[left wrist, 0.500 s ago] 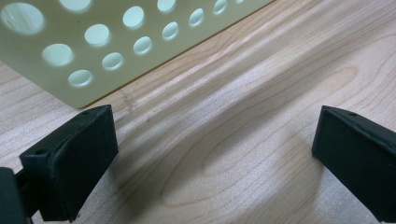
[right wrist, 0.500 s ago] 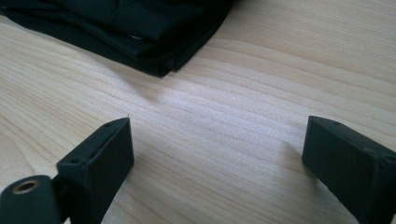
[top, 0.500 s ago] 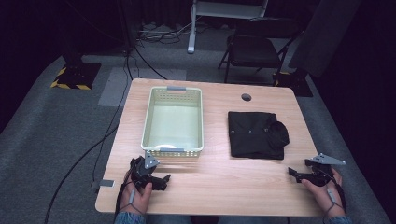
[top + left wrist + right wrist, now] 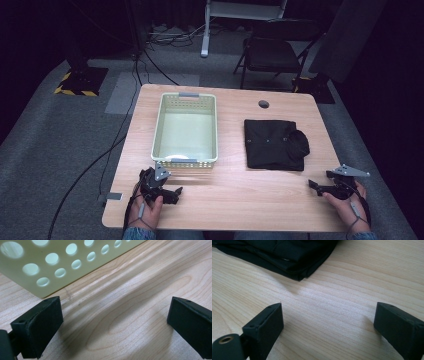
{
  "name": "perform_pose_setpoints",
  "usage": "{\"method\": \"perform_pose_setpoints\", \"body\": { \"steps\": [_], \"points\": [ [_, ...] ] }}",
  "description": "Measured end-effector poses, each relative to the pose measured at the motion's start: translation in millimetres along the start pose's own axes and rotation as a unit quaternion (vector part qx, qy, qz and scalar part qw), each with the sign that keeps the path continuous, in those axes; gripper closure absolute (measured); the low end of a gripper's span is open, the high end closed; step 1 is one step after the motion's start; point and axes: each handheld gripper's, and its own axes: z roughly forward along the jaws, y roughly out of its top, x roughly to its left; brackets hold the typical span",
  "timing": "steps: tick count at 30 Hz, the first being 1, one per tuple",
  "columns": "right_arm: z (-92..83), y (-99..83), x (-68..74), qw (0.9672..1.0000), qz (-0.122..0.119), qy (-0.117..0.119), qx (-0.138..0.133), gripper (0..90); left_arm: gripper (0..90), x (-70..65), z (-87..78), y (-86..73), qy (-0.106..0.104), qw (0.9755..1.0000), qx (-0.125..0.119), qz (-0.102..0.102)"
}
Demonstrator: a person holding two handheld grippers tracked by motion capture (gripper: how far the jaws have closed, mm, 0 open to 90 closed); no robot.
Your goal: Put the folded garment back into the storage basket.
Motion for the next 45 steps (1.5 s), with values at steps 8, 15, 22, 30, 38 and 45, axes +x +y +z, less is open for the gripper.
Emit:
{"method": "perform_pose_setpoints", "body": {
  "steps": [8,15,22,30,38,45],
  "points": [
    [-0.2,-0.2,0.9,1.0000,0.003,-0.003,0.000,9.1,0.2,0.1,0.0,0.1,0.000,1.0000,0.000,0.001],
    [-1.2,-0.5,2.0,0.9999,0.008,-0.006,-0.003,14.0,0.2,0.1,0.0,0.1,0.000,1.0000,0.000,0.000],
    [-4.9,1.0,4.7,0.9999,0.004,0.001,-0.011,20.2,0.2,0.1,0.0,0.1,0.000,1.0000,0.000,0.000],
    [-12.5,20.5,11.7,0.9996,-0.006,0.005,-0.028,20.2,0.2,0.1,0.0,0.1,0.000,1.0000,0.000,0.000],
    [-21.4,39.0,13.8,0.9991,-0.013,0.003,-0.040,20.4,0.2,0.2,0.0,0.1,0.000,1.0000,0.000,0.000],
    [-25.3,48.5,14.2,0.9989,-0.018,0.000,-0.044,20.4,0.2,0.1,0.0,0.1,0.000,1.0000,0.000,0.000]
  ]
}}
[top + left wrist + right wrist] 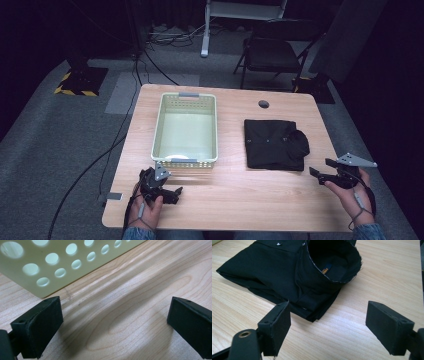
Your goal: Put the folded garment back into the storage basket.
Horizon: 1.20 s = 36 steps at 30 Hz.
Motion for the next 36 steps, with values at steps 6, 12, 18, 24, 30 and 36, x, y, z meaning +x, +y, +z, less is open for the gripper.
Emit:
{"method": "perform_pose_setpoints", "body": {
  "steps": [6,12,18,24,30,36],
  "points": [
    [-2.0,6.9,-0.7,1.0000,0.001,-0.002,-0.006,20.5,0.2,0.1,0.0,0.0,0.000,1.0000,0.000,0.000],
    [-3.9,14.1,-0.7,0.9999,0.001,0.000,-0.014,22.2,0.2,0.0,0.0,0.0,0.000,1.0000,0.000,0.000],
    [-2.8,20.5,0.4,0.9999,0.002,0.002,-0.016,22.3,0.2,0.0,0.0,0.0,0.000,1.0000,0.000,0.000],
    [-1.2,29.0,2.3,0.9998,-0.004,0.003,-0.017,22.7,0.2,0.0,0.0,0.0,0.000,1.0000,0.000,0.000],
    [1.3,37.9,4.0,0.9998,-0.011,0.005,-0.016,22.7,0.2,0.0,0.1,0.0,0.001,1.0000,0.000,0.000],
    [5.3,46.1,6.9,0.9997,-0.016,0.008,-0.016,22.7,0.3,-1.3,0.1,0.0,0.001,1.0000,0.001,0.000]
  ]
}}
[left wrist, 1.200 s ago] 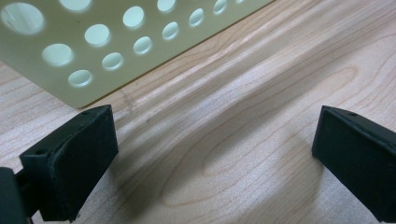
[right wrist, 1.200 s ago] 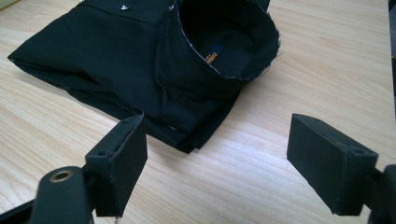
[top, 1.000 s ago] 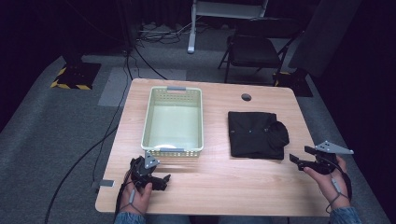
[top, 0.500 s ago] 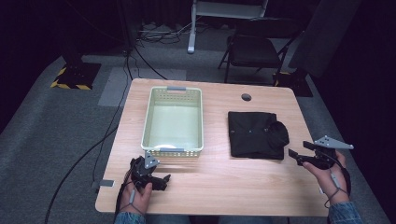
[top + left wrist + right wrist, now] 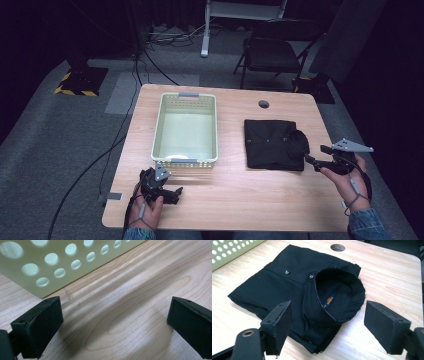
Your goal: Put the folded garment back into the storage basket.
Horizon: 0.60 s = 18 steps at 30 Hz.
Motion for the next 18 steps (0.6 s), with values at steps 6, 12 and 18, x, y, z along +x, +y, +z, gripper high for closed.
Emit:
{"method": "perform_pose_setpoints", "body": {
  "steps": [6,12,18],
  "points": [
    [3.6,9.0,1.5,1.0000,-0.006,0.002,-0.001,22.8,0.3,-0.5,0.0,-0.1,-0.002,1.0000,0.000,0.000],
    [8.4,15.6,3.5,1.0000,-0.007,0.005,-0.002,22.9,0.3,-0.6,-0.1,-0.2,-0.002,1.0000,0.000,0.001],
    [11.6,22.4,5.6,0.9999,-0.011,0.006,-0.004,22.9,0.3,-0.6,-0.1,-0.2,-0.002,1.0000,0.000,0.001]
  ]
}}
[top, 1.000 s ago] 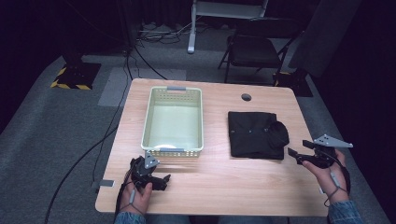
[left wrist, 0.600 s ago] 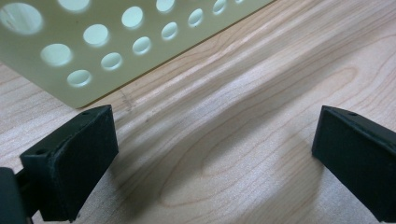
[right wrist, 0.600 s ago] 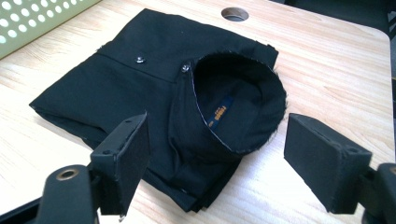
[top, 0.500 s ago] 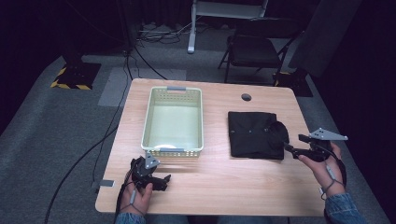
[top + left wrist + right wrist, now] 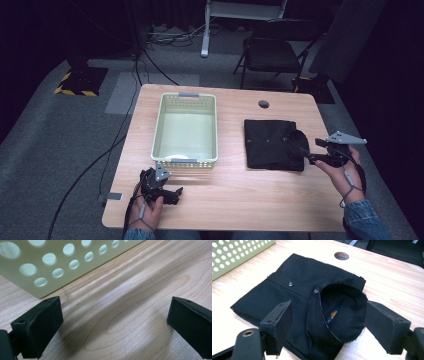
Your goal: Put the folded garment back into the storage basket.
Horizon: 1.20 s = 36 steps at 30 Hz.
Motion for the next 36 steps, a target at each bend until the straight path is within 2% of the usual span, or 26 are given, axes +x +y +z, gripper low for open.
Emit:
{"method": "perform_pose_setpoints", "body": {
  "steps": [9,36],
  "points": [
    [6.2,5.3,0.7,1.0000,-0.001,-0.006,0.003,22.9,0.3,-0.1,-0.2,-0.2,-0.001,1.0000,0.000,0.002],
    [40.1,23.2,3.5,0.9999,0.010,0.000,0.003,22.8,0.3,-0.2,-0.3,-0.3,-0.001,1.0000,0.000,0.002]
  ]
}}
